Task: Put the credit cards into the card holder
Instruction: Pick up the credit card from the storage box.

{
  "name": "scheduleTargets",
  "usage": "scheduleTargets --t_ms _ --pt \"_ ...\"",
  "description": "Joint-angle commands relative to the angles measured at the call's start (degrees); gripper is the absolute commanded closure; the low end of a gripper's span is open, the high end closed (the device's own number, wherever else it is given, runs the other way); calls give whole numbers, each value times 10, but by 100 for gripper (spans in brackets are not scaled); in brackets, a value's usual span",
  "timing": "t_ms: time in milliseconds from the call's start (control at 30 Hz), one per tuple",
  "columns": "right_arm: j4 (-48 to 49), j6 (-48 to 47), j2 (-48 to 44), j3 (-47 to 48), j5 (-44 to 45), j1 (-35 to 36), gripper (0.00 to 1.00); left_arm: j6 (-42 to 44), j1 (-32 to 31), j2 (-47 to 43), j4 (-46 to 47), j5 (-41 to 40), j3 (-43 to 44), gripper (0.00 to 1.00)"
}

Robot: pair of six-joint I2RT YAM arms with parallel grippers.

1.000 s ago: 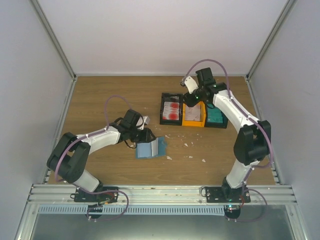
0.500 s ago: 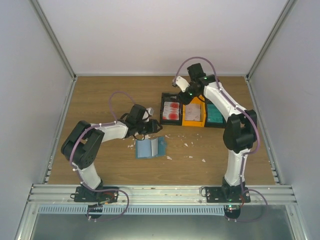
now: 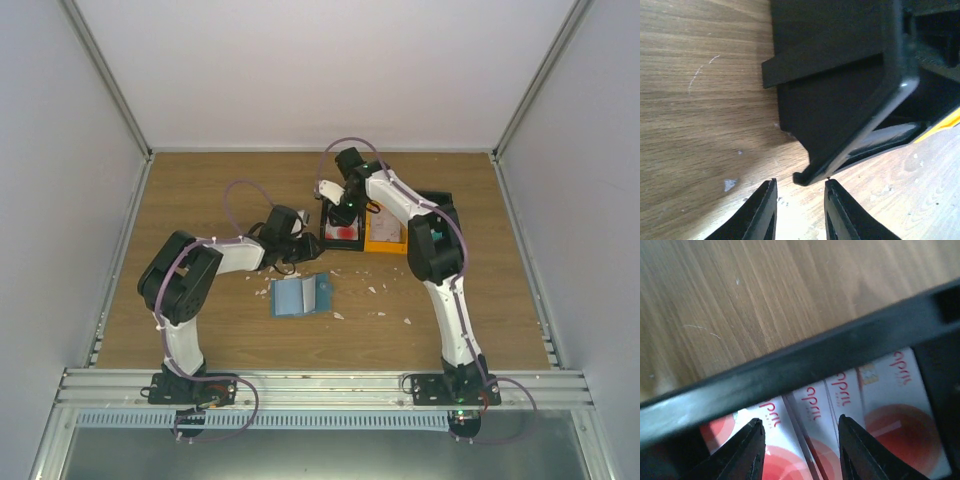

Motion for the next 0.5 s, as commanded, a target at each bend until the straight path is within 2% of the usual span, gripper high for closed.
scheduleTargets --t_ms 0,200,467 --pt "-30 -22 27 35 32 13 58 -6 0 15 7 -24 20 72" --pt "-54 -32 52 41 52 22 59 -14 0 24 -1 -29 28 79" --pt "-91 -24 38 44 3 20 69 -21 2 30 -16 -44 36 83"
